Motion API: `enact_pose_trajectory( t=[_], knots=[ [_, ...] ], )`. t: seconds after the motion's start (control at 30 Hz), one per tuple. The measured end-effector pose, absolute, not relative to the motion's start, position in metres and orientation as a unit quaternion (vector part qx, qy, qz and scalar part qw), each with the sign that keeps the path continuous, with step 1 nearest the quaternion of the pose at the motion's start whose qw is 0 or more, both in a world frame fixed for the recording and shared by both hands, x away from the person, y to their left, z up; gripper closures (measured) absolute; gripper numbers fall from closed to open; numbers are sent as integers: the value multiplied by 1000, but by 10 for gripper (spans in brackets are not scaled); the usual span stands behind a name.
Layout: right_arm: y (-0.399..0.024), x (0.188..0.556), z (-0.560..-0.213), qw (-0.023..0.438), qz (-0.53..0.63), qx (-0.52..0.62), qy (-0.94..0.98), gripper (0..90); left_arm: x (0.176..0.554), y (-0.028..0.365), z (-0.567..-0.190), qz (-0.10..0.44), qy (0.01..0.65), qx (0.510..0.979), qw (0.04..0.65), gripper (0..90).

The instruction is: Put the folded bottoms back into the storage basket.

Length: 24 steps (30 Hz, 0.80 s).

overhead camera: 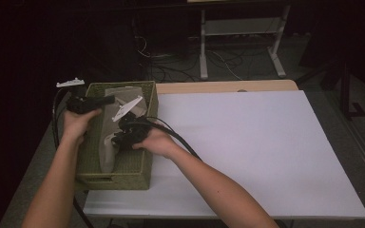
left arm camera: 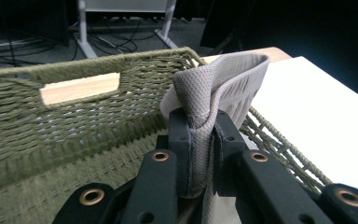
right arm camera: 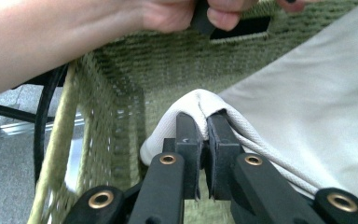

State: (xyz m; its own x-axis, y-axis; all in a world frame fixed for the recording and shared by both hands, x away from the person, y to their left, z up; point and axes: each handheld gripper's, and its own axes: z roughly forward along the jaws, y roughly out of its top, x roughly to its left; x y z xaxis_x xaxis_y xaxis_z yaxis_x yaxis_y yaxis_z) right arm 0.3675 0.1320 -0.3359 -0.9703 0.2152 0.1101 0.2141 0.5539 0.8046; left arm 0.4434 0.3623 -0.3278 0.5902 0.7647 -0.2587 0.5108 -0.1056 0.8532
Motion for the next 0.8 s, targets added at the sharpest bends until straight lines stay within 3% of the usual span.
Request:
enact_pose_trajectory(
  t=[0.23,0.5,0.8],
  knots=[
    [111,359,-340,3,435,120,892,814,449,352,-337,111,436,736,505,797],
    [84,351,-334,-15,444,115,889,540,454,343,-343,101,434,746,495,796],
    [63,360,-320,-9,473,146,869,464,470,338,-345,110,451,744,480,795]
  ],
)
